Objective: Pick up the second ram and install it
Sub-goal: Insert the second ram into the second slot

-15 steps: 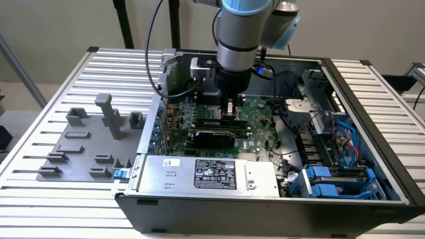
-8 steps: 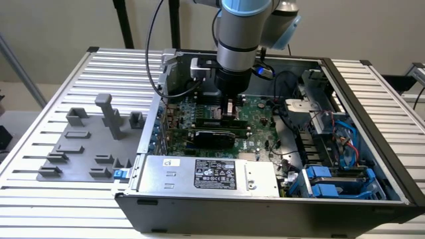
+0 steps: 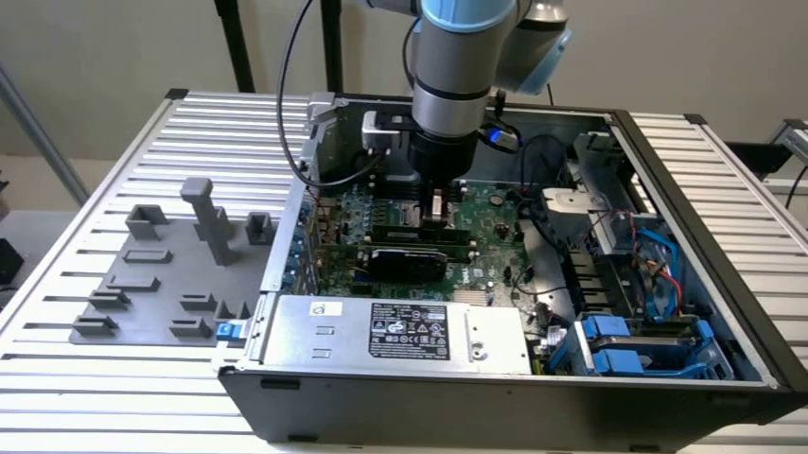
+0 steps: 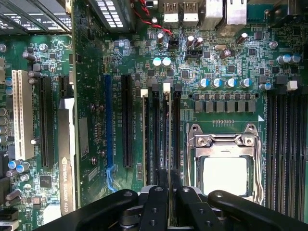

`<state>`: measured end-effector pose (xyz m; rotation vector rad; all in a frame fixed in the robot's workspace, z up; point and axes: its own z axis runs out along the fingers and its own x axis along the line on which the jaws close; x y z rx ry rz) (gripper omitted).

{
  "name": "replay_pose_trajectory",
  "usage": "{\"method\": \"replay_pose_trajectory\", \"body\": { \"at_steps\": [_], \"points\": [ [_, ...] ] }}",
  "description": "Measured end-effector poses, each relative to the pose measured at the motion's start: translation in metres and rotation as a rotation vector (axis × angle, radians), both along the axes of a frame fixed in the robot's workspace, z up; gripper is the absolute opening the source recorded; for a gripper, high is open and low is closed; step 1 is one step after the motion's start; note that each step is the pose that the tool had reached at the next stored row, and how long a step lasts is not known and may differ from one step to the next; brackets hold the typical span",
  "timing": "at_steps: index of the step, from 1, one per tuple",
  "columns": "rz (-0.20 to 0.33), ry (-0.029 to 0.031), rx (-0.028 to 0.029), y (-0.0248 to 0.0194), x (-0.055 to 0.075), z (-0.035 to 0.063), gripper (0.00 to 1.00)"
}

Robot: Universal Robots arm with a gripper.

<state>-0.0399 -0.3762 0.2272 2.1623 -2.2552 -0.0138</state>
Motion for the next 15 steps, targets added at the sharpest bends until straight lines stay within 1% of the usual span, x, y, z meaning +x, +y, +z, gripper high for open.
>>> {"method": "replay_pose_trajectory", "body": {
  "at_steps": [8, 9, 15],
  "points": [
    [0.001, -0.0001, 0.0002, 0.0004, 0.0000, -0.0007, 0.13],
    [0.002, -0.0005, 0.0010, 0.0006, 0.0001, -0.0009, 0.13],
    [0.006, -0.0001, -0.0004, 0.0004, 0.0001, -0.0006, 0.13]
  ]
}}
